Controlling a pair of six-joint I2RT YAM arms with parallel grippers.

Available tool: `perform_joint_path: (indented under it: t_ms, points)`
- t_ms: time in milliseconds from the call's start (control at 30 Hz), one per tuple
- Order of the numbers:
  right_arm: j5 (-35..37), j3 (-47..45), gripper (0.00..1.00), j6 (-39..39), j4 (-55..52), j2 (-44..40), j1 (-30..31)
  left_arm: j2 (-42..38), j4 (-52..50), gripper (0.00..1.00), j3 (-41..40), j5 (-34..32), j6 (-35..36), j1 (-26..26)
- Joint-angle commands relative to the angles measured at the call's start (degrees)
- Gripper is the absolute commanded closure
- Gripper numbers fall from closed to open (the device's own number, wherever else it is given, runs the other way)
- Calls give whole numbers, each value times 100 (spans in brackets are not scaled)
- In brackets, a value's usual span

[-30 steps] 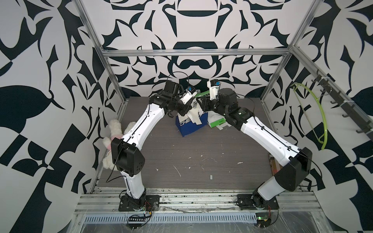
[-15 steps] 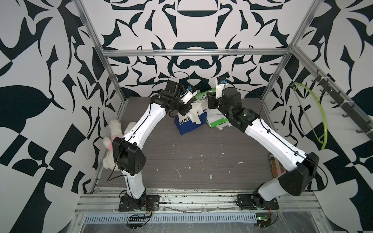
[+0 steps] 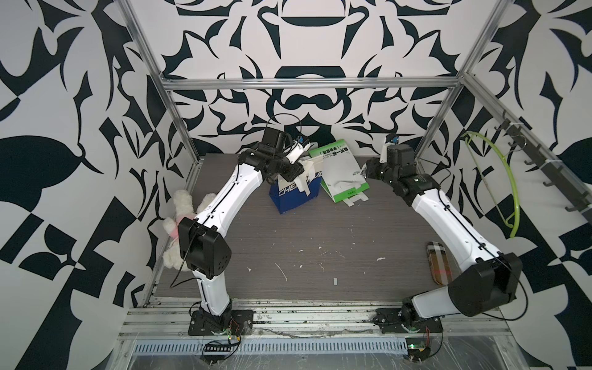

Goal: Staple the receipts to the bags
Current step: Place the stapler at the center of the board.

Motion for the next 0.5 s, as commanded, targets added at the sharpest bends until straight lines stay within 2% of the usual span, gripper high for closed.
perform_joint_path:
  t_ms: [0,67,267,367,467]
  points:
    - [-605,-168,96,206,-127,-37,-94,-220,301,42,-80,114,-55,136]
    - [-759,-283,96,228,-179,25,-226,-321,327,38,-76,204,-105,224]
    - [-1068,-517,96,186,-376,226,-557,-736,109,37,-280,213,-5,403]
    - [-1157,-597,96,140,-489,371,-664,-1103,33,37,-639,106,11,471]
    - [-1353,-641,96,138,-572,605,-824,-1656,284,37,-1341,46,-252,705]
